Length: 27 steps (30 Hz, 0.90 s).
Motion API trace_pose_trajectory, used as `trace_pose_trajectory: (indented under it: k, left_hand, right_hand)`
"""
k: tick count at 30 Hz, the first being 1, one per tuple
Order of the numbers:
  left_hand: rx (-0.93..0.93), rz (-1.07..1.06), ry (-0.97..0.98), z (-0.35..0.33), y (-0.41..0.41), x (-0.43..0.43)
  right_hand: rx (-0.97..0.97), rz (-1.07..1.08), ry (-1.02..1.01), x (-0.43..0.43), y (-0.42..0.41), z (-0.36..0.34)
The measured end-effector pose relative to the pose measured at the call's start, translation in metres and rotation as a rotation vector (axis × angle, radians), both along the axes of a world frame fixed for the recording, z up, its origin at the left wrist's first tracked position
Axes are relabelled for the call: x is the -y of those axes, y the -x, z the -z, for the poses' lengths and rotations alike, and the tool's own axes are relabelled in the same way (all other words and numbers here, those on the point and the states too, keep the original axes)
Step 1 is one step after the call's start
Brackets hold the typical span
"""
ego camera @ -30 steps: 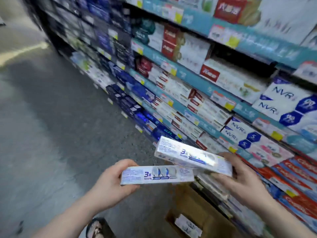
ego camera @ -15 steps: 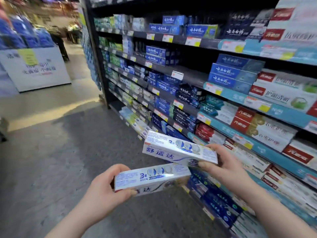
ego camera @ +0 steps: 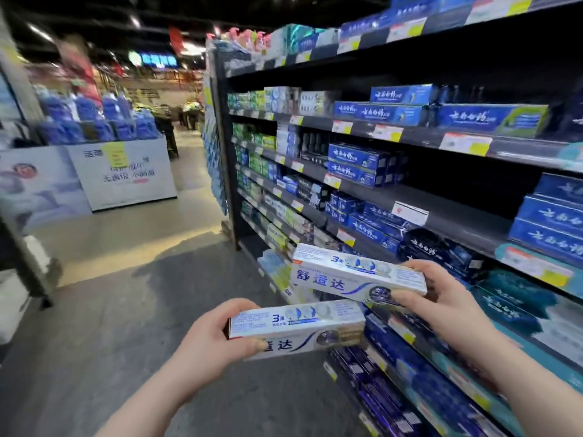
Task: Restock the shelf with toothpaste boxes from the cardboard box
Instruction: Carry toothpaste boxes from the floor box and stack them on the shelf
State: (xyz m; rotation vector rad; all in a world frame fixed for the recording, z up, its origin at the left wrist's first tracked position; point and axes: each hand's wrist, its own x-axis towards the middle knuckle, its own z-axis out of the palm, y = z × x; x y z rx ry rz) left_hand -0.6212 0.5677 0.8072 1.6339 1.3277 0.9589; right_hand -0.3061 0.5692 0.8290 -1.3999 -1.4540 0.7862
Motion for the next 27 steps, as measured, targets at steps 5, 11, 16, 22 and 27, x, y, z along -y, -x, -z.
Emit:
trace_pose_trajectory:
  k: [5,11,16,22,27]
  left_hand:
    - [-0.002,-0.028,0.009,-0.023,0.007,-0.110]
    - [0.044,-0.107,-0.013,-0.029,0.039,-0.213]
    - [0.060,-0.118,-0.014,-0.028,0.075,-0.310]
    - [0.073,0.003,-0.059,-0.048,0.115,-0.455]
    - [0.035,0.184,-0.119,-0.075,0.130,-0.582]
  right_hand:
    - [-0.010,-0.029,-0.025,-0.125,0.005,-0.029]
    - [0.015,-0.058,-0.064,-0.250,0.041,-0.052]
    - [0.067,-0.042,-0.079,-0.341,0.076,-0.060]
    - [0.061,0.051,-0.143,-0.447,0.117,-0.076]
    - [0.093,0.197,-0.215,-0.520,0.143,-0.107]
